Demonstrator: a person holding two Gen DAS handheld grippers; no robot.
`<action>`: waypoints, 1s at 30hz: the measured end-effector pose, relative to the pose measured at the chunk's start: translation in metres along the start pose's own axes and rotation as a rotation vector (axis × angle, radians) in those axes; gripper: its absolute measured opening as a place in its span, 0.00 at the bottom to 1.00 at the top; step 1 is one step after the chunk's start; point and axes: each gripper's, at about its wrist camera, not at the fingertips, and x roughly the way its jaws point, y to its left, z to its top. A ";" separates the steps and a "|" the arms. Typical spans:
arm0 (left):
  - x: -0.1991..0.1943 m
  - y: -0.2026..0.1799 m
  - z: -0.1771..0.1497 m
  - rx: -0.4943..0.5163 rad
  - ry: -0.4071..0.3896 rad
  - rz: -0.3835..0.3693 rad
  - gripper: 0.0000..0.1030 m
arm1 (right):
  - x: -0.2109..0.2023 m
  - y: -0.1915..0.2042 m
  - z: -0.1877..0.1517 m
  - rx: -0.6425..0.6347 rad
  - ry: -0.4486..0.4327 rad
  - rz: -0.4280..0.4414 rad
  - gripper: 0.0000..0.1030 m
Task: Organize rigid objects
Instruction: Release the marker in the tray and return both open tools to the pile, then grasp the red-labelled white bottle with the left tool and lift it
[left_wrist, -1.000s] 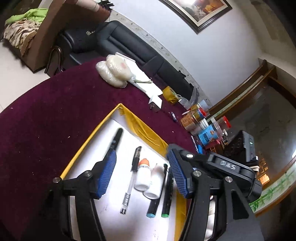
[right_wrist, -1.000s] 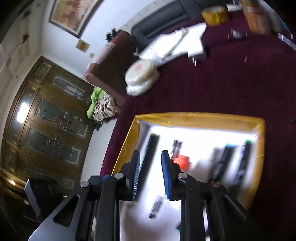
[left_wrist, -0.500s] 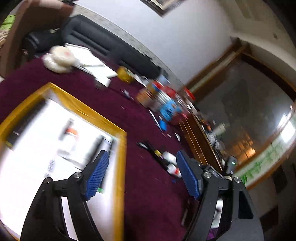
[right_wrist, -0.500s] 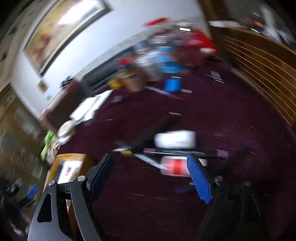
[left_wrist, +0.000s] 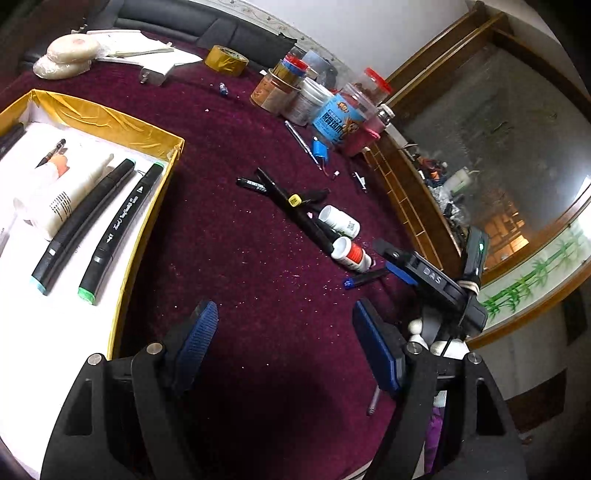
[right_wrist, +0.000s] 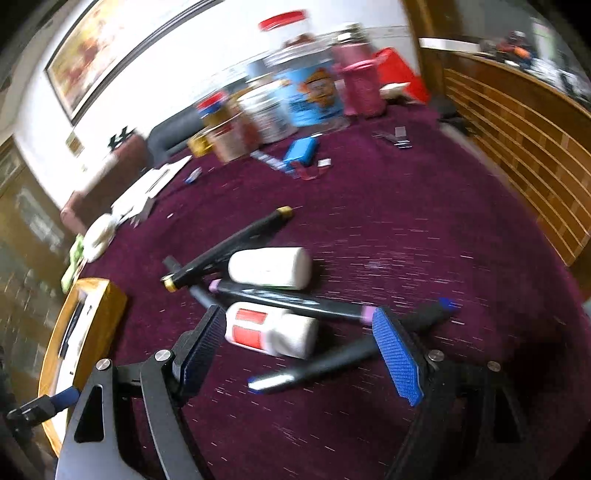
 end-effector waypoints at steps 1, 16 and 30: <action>-0.001 0.000 -0.002 0.002 -0.001 0.009 0.73 | 0.007 0.007 0.000 -0.020 0.012 0.018 0.68; 0.027 -0.004 0.001 0.052 0.039 0.115 0.73 | 0.001 0.025 -0.040 -0.100 0.118 0.345 0.56; 0.125 -0.052 0.010 0.294 0.095 0.311 0.49 | -0.028 -0.050 -0.039 0.102 0.033 0.292 0.57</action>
